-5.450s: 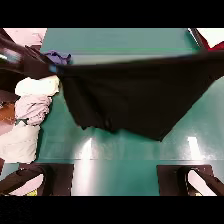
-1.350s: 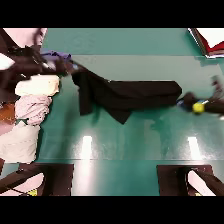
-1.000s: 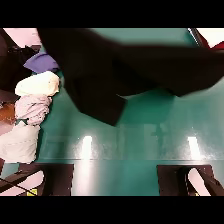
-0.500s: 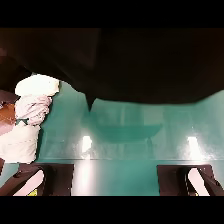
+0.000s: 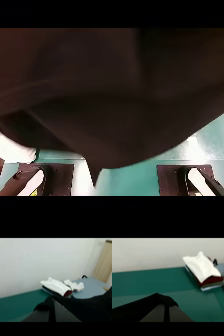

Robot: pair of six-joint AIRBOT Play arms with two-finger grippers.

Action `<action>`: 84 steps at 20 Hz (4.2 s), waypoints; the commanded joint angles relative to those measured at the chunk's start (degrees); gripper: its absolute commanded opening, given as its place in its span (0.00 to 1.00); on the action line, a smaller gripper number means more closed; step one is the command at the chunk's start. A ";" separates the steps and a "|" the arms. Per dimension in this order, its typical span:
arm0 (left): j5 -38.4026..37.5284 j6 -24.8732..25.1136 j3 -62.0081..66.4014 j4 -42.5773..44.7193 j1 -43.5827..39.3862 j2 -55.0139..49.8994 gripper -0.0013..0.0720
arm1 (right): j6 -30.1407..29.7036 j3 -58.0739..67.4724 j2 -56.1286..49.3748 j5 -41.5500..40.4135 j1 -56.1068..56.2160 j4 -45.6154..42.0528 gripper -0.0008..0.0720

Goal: Fold the shirts.

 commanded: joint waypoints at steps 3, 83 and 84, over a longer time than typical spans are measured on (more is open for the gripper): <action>-10.21 -1.18 -19.50 2.16 0.02 -11.32 0.05 | 4.94 -5.66 -15.32 15.21 3.89 -0.98 0.03; 4.35 -2.60 -72.94 19.15 -3.43 1.36 0.05 | -7.34 -77.05 -6.58 -1.84 0.02 -4.11 0.59; 4.26 -2.60 -72.96 19.08 -3.43 1.36 0.05 | -8.28 -79.30 -7.08 -2.23 -1.90 -3.52 0.58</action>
